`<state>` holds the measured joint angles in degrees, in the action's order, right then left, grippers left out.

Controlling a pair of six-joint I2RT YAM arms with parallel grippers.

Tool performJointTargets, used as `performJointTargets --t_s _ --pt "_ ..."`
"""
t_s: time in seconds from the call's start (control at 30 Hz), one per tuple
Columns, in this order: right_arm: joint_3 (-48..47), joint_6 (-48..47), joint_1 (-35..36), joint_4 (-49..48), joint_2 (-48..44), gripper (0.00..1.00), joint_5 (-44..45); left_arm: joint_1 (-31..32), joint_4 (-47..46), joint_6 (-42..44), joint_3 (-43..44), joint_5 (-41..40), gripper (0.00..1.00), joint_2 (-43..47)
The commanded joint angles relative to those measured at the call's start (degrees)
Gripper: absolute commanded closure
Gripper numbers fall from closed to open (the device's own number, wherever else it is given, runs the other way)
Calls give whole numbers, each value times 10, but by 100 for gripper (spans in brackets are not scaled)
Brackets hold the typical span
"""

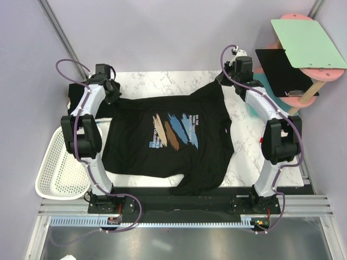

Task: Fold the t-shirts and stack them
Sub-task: Fold the flattened tshirt in 1/3 of the way

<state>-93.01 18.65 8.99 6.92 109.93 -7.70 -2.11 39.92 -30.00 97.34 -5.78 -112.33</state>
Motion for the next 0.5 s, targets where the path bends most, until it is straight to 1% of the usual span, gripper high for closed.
performJointTargets --t_s 0.0,0.03,0.1,0.2,0.37,0.47 --pt "86 -6 0 -41 -115 100 8 0 -20 -6 -28 -5 98 40" --pt "112 -7 1 -37 -128 100 8 -1 -20 -6 -32 -6 98 41" --pt "132 -4 1 -12 -160 100 18 0 -20 -6 -43 -5 98 45" --pt "181 9 1 -1 -201 100 27 0 -20 -6 -58 0 98 52" --pt "248 18 4 36 -243 100 25 0 -18 -4 -81 -6 98 62" --pt "297 31 8 41 -268 100 12 0 -15 -3 -91 -9 98 64"
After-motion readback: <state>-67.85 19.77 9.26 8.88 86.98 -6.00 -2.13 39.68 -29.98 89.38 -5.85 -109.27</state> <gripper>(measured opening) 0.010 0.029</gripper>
